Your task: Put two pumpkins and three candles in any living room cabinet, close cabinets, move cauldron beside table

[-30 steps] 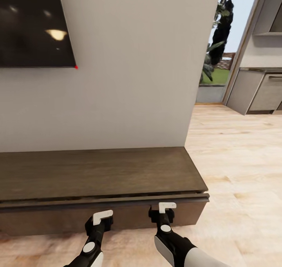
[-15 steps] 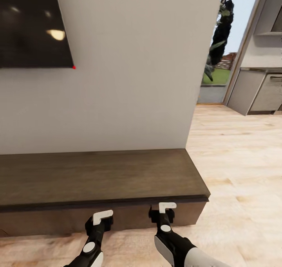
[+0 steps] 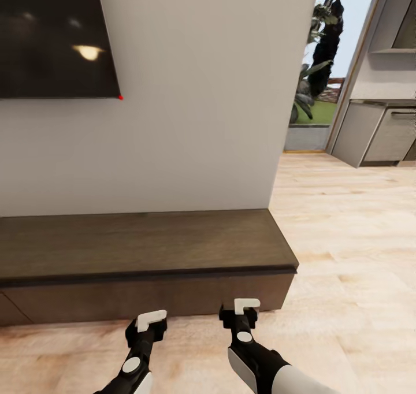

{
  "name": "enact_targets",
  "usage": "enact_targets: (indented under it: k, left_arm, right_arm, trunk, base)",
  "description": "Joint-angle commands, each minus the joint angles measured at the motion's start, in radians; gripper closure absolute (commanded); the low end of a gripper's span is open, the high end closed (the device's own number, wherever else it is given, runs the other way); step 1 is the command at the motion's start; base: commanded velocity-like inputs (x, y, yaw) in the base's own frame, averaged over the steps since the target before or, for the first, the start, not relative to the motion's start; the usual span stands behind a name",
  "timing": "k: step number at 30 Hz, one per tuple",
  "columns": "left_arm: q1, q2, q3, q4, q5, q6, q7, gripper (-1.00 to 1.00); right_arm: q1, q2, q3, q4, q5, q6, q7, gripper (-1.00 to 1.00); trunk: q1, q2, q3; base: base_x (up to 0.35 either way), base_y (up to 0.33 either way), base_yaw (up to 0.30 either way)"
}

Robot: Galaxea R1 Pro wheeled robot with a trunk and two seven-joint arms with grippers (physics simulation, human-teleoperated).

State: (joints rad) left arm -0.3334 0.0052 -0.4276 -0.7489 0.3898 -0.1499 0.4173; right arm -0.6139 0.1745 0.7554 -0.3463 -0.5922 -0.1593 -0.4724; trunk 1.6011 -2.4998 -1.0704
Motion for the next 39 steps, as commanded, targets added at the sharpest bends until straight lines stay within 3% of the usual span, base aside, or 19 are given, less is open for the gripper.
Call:
enact_targets:
  k: [1, 5, 7, 9, 10, 12, 15, 17, 19, 21, 24, 27, 31, 34, 39]
  left_arm:
    - [-0.001, 0.001, -0.005, 0.0, 0.011, -0.005, 0.006, -1.0]
    - [-0.001, 0.001, 0.0, -0.012, 0.013, 0.015, 0.008, -1.0]
    - [-0.001, 0.002, 0.003, -0.045, 0.015, 0.075, 0.009, -1.0]
    - [-0.001, 0.004, 0.007, -0.125, 0.019, 0.24, 0.01, -1.0]
    - [-0.001, 0.004, 0.008, -0.137, 0.019, 0.27, 0.01, -1.0]
    - [-0.001, 0.005, 0.009, -0.198, 0.021, 0.416, 0.011, -1.0]
    - [-0.001, 0.006, 0.01, -0.283, 0.021, 0.566, 0.012, -1.0]
    - [-0.001, 0.008, 0.019, -0.318, 0.022, 0.645, 0.012, -1.0]
    - [-0.001, 0.009, 0.043, -0.327, 0.023, 0.674, 0.012, -1.0]
    - [-0.001, 0.009, 0.095, -0.334, 0.023, 0.709, 0.012, -1.0]
    - [-0.001, 0.008, 0.137, -0.337, 0.024, 0.769, 0.012, -1.0]
    - [-0.001, 0.006, 0.154, -0.342, 0.024, 0.826, 0.012, -1.0]
    - [-0.002, 0.006, 0.159, -0.343, 0.024, 0.853, 0.012, -1.0]
    - [-0.005, 0.007, 0.182, -0.343, 0.024, 0.875, 0.012, -1.0]
    - [-0.014, 0.015, 0.358, -0.357, 0.021, 1.022, 0.009, -1.0]
  right_arm:
    - [-0.001, 0.0, 0.008, 0.001, -0.011, -0.006, -0.005, -1.0]
    - [-0.001, 0.0, 0.007, 0.001, -0.012, 0.0, -0.005, -1.0]
    - [-0.001, 0.0, 0.005, 0.001, -0.017, 0.006, -0.005, -1.0]
    - [-0.001, 0.0, 0.002, -0.005, -0.023, 0.046, -0.005, -1.0]
    - [-0.001, 0.0, 0.002, -0.007, -0.024, 0.057, -0.005, -1.0]
    - [-0.001, 0.0, -0.002, -0.037, -0.026, 0.127, -0.008, -1.0]
    - [-0.001, 0.0, -0.008, -0.116, -0.029, 0.245, -0.01, -1.0]
    - [-0.001, 0.0, -0.039, -0.164, -0.03, 0.348, -0.011, -1.0]
    - [-0.001, 0.0, -0.074, -0.179, -0.03, 0.396, -0.012, -1.0]
    - [-0.001, 0.0, -0.13, -0.19, -0.03, 0.454, -0.012, -1.0]
    - [-0.001, 0.0, -0.174, -0.195, -0.029, 0.506, -0.013, -1.0]
    - [-0.001, 0.0, -0.189, -0.197, -0.028, 0.532, -0.016, -1.0]
    - [-0.002, 0.0, -0.192, -0.197, -0.028, 0.582, -0.017, -1.0]
    - [-0.001, 0.0, -0.192, -0.198, -0.028, 0.618, -0.016, -1.0]
    - [-0.002, 0.0, -0.195, -0.199, -0.029, 0.638, -0.017, -1.0]
  trunk:
    - [-0.001, 0.0, -0.001]
    - [-0.001, 0.0, -0.001]
    - [-0.001, 0.0, -0.001]
    - [-0.001, 0.0, -0.001]
    - [-0.001, 0.0, -0.001]
    - [-0.001, 0.0, -0.001]
    - [-0.001, 0.0, -0.001]
    - [-0.006, 0.008, 0.006]
    - [-0.013, 0.022, 0.012]
    - [-0.021, 0.036, 0.019]
    - [-0.033, 0.057, 0.028]
    - [-0.044, 0.078, 0.037]
    - [-0.059, 0.106, 0.05]
    - [-0.071, 0.127, 0.059]
    - [-0.09, 0.162, 0.075]
  base:
    - [-0.286, 0.0, 0.0]
    - [-0.289, 0.0, 0.0]
    - [-0.29, 0.0, 0.0]
    - [-0.261, 0.0, 0.0]
    - [-0.185, 0.0, 0.0]
    - [-0.09, 0.0, 0.0]
    - [-0.027, 0.0, 0.0]
    - [-0.008, 0.0, 0.0]
    - [-0.003, 0.0, 0.0]
    - [-0.001, 0.0, 0.0]
    - [0.0, 0.0, 0.0]
    - [0.0, 0.0, 0.0]
    - [0.0, 0.0, 0.0]
    - [0.0, 0.0, 0.0]
    - [0.0, 0.0, 0.0]
